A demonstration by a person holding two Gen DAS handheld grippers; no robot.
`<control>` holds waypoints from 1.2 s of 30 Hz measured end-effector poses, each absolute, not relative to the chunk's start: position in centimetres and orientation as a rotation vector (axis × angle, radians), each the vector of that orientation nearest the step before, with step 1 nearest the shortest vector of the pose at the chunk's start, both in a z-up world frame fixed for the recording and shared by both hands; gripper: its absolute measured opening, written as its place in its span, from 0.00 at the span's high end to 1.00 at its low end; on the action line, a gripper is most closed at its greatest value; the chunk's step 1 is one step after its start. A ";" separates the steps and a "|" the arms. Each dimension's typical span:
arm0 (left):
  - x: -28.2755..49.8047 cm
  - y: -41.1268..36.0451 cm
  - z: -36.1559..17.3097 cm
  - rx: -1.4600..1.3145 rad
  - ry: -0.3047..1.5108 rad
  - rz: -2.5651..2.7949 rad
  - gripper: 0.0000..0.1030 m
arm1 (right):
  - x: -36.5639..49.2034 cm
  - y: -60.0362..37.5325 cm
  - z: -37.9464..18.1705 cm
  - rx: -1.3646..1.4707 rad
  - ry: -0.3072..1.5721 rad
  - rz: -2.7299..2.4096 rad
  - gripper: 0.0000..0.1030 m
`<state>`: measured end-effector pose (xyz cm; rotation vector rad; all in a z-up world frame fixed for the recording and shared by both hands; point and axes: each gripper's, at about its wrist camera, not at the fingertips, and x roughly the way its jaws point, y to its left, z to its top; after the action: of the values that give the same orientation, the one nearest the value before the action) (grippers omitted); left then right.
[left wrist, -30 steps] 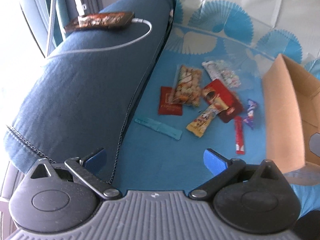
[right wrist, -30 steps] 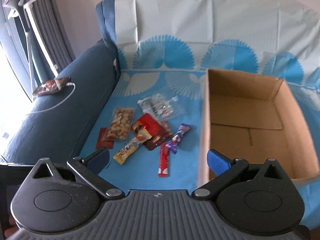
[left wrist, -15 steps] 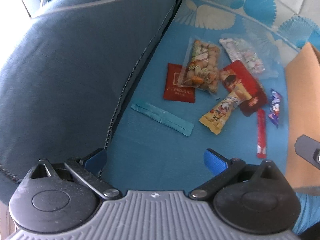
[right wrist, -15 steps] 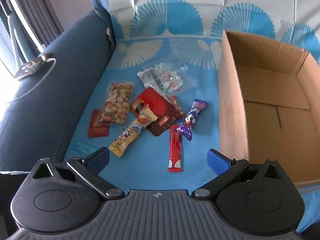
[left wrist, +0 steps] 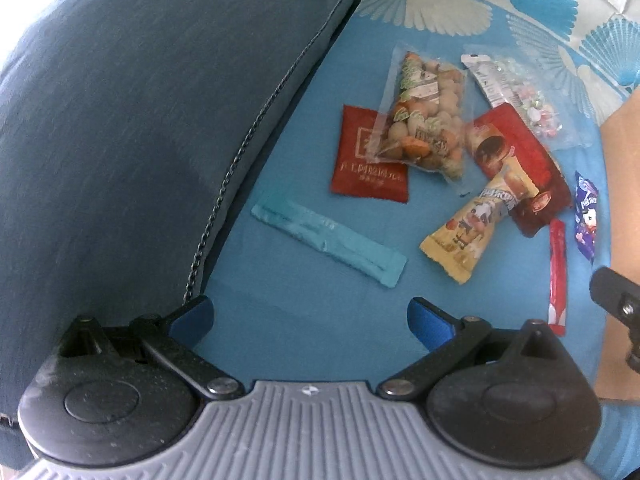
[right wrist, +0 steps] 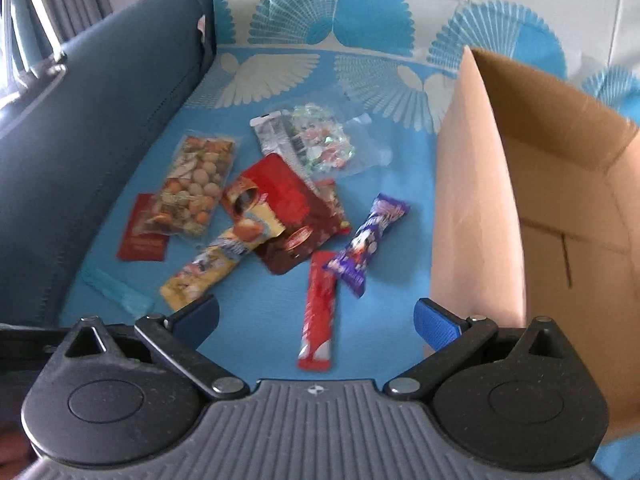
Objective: Organize snacks
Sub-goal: 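Move both tools toward the snack pile beside the box, then grasp the yellow snack with the left tool while the right tool grasps the red stick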
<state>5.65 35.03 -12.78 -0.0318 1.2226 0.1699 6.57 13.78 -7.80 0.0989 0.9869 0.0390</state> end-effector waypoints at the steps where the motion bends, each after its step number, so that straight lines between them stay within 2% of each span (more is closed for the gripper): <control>1: 5.7 35.1 -12.8 -0.027 1.219 0.174 0.00 | 6.9 14.0 -8.0 0.067 0.977 0.038 0.00; 10: 4.8 34.8 -13.7 0.029 1.234 0.154 0.00 | 8.1 15.2 -8.0 -0.018 0.866 0.240 0.00; 13: 5.0 34.9 -13.8 0.032 1.243 0.156 0.00 | 9.4 14.5 -9.5 -0.025 0.902 0.204 0.00; 17: 5.3 35.0 -13.6 0.015 1.243 0.155 0.00 | 10.6 12.1 -10.6 -0.004 0.930 0.159 0.06; 26: 5.9 34.0 -12.9 0.065 1.206 0.145 0.00 | 10.8 6.7 -11.9 0.021 0.997 -0.019 0.03; 27: 6.0 33.7 -12.6 0.079 1.192 0.140 0.00 | 10.5 6.7 -12.0 0.025 1.007 0.001 0.00; 36: 9.3 31.2 -10.9 0.172 1.136 0.023 0.00 | 8.8 9.9 -14.9 0.036 1.097 0.066 0.00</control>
<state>9.28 31.21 -10.92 0.1721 1.1362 0.0225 8.78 9.89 -14.91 0.0360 1.0967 0.0658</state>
